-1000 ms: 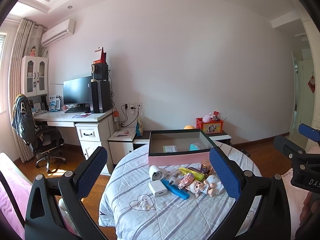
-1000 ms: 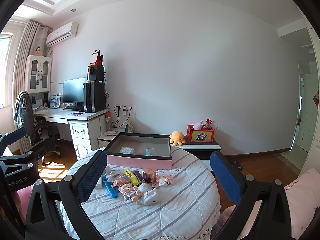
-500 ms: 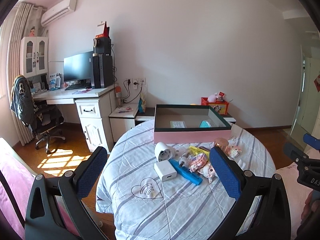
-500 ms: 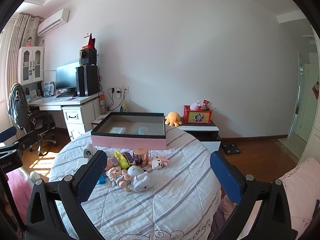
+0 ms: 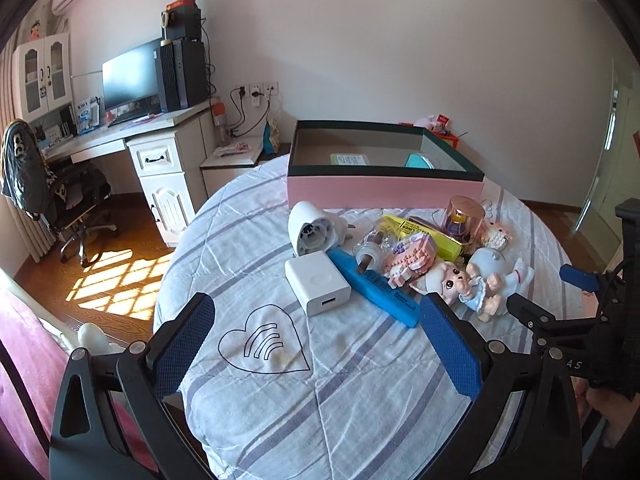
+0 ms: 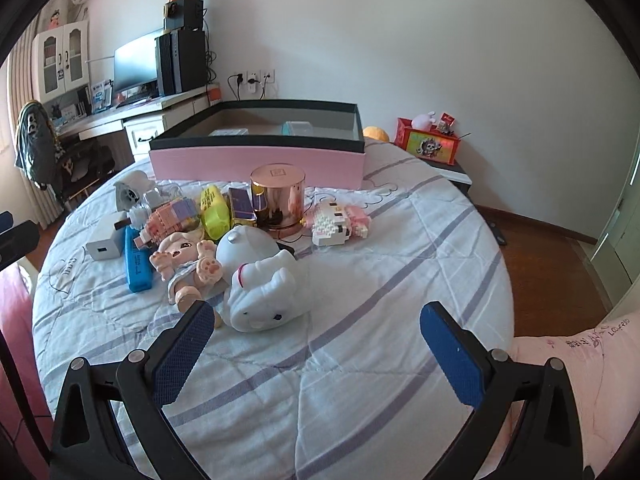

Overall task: Organize rigid objects
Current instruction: 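Move both tools back toward the remaining items on the bed, then grasp the blue highlighter with the left gripper while the right grasps the white plush toy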

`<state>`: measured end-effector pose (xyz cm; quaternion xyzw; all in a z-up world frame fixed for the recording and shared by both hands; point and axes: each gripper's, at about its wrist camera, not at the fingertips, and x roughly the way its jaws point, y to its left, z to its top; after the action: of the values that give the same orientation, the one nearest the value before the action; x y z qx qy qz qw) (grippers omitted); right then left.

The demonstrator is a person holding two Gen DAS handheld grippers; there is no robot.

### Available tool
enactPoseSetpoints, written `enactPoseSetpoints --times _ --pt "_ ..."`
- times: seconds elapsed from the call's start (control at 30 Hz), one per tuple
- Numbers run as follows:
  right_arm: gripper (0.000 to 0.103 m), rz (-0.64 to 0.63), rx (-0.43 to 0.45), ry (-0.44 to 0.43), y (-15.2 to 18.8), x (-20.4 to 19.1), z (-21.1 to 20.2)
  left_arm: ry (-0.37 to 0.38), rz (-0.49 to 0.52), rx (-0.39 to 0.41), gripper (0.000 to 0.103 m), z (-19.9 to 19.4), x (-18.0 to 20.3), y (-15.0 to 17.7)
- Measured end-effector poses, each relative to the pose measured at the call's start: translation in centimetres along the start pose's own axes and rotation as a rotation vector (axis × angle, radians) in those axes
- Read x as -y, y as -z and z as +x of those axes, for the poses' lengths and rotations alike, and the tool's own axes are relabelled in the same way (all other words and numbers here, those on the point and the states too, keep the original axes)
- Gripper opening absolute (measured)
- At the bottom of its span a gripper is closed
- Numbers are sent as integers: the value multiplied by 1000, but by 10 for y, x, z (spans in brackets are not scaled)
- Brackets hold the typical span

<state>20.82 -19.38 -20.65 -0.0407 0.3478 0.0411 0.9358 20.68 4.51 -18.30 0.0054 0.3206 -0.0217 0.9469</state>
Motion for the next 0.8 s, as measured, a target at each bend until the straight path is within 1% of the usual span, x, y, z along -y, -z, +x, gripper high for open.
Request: enactPoseSetpoints --times 0.07,0.13,0.17,0.2,0.27,0.37,0.47,0.53,0.63,0.67,0.7,0.73,0.8 --pt "103 -15 -22 -13 -4 -2 14 2 3 -19 103 9 4 2" --pt "99 -18 -36 -36 -9 -3 24 7 4 -38 103 17 7 2" --pt "91 -21 -37 -61 -10 -3 28 10 3 -47 103 20 10 2" --pt "76 -22 -39 -88 -12 -2 33 13 1 -56 103 24 12 2" --pt "57 -20 -57 -142 -13 0 40 25 -8 -70 103 29 16 3" --pt "57 -14 -43 -150 -9 7 37 29 -28 -85 103 38 23 3" --pt "57 6 -32 -99 -4 19 32 21 -65 -97 103 46 31 4" --pt "57 43 -26 -109 -1 31 31 0 -87 -108 103 53 37 5" --pt "57 61 -23 -126 0 38 32 -41 -78 -158 101 70 48 8" --pt "57 60 -34 -122 1 38 35 -61 -71 -183 100 77 51 8" --pt "57 58 -40 -120 2 38 38 -73 -69 -205 95 83 52 9" --pt "57 58 -41 -121 3 38 41 -81 -69 -225 94 88 52 8" --pt "57 63 -33 -127 2 39 42 -86 -76 -236 94 92 51 5"
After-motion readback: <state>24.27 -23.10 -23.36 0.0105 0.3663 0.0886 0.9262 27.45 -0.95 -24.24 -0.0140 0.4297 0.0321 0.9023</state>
